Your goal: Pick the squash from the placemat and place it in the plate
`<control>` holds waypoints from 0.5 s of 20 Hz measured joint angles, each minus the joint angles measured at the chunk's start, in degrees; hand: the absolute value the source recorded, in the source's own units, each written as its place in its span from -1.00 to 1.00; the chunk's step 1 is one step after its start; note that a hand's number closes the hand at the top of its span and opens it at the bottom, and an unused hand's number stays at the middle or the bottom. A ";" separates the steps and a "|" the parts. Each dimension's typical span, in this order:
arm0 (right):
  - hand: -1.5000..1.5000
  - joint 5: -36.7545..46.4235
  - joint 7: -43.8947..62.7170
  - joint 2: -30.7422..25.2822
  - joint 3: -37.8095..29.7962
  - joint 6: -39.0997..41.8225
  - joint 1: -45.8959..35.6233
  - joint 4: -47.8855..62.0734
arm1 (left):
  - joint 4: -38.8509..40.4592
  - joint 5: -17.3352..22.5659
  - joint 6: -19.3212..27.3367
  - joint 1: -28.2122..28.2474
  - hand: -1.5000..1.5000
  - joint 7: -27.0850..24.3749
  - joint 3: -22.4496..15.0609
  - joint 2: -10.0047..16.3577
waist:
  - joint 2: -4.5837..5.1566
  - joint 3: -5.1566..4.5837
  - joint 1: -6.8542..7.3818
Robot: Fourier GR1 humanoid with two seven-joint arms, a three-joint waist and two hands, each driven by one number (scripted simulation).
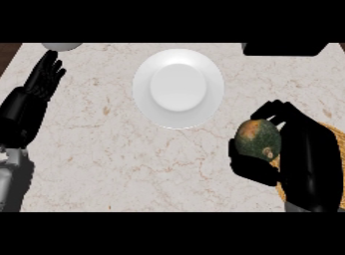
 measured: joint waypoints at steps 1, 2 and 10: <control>1.00 -0.18 -0.04 1.54 -0.31 0.56 -2.77 1.95 | 0.56 -0.34 0.03 0.26 0.00 -0.92 0.01 -0.26 | 0.03 0.00 0.02; 1.00 -0.45 0.07 2.80 -1.01 1.34 -5.24 3.60 | -0.40 -0.31 -0.14 0.81 0.00 -0.53 0.05 -0.20 | 0.02 0.00 0.06; 1.00 -1.65 -2.69 12.32 -5.46 -1.61 -20.68 24.08 | -0.04 -0.38 -1.28 0.62 0.00 -1.15 1.04 -0.30 | 0.13 0.02 0.23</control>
